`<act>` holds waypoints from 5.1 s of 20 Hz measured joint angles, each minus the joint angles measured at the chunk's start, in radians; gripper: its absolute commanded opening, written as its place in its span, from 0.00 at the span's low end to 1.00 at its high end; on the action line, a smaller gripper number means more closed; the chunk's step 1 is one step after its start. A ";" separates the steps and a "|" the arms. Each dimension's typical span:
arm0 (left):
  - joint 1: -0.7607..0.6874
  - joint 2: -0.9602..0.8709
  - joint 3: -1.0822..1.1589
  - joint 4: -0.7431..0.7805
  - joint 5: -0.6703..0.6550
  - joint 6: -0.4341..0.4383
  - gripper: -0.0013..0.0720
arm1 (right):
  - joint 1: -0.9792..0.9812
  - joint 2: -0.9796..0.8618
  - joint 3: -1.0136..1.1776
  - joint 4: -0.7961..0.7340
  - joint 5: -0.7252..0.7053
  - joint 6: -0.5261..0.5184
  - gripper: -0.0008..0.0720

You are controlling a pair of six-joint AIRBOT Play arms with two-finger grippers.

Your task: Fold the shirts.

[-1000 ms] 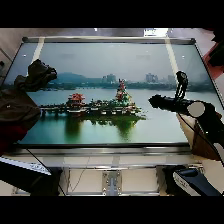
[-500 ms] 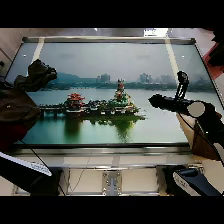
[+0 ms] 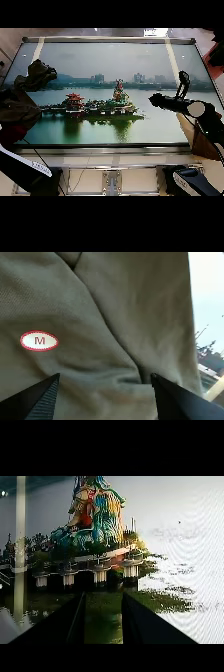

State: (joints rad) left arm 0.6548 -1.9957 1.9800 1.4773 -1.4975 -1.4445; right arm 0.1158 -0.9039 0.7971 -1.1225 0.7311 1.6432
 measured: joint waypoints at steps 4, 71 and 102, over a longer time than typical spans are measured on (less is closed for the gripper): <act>-0.002 -0.049 0.000 0.025 -0.008 -0.004 0.57 | 0.000 0.000 0.000 0.011 -0.043 0.011 0.38; -0.997 0.039 0.050 -0.198 0.184 0.082 0.98 | -0.042 -0.757 0.421 0.098 0.168 -0.217 0.57; -0.990 -0.151 0.047 -0.451 0.378 0.214 0.04 | -0.098 -0.612 0.390 0.392 0.113 -0.360 0.05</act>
State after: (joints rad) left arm -0.3351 -2.1471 2.0266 1.0264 -1.1191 -1.2304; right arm 0.0181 -1.5154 1.1870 -0.7303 0.8444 1.2831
